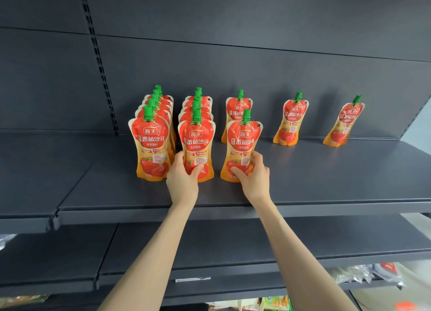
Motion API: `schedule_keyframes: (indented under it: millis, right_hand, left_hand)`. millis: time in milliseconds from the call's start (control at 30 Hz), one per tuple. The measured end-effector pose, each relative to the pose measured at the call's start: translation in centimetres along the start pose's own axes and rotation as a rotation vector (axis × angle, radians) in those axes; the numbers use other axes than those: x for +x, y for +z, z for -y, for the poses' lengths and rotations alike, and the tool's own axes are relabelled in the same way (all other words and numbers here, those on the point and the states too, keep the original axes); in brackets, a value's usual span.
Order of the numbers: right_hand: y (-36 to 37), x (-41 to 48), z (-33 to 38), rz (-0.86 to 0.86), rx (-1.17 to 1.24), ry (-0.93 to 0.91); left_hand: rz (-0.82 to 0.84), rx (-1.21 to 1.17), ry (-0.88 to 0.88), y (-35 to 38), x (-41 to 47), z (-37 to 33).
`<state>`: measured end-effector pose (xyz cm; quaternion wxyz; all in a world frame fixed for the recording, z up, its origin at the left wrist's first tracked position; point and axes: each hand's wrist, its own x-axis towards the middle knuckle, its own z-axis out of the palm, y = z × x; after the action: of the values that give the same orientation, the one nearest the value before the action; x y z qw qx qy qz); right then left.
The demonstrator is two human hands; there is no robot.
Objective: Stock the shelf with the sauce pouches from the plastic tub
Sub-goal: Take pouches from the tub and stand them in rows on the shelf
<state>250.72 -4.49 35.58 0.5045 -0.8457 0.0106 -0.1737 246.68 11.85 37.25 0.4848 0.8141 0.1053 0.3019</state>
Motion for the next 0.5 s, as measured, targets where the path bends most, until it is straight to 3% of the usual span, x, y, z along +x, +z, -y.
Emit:
schedule_keyframes:
  millis: [167,500]
  right_hand:
    - [0.6,1.1,-0.3,-0.055,-0.108,0.014]
    - [2.1,4.6,-0.3,-0.061,-0.078,0.053]
  left_hand:
    - [0.005,0.005,0.005,0.1,0.2,0.3]
    - [0.004,-0.004,0.004,0.4,0.4,0.6]
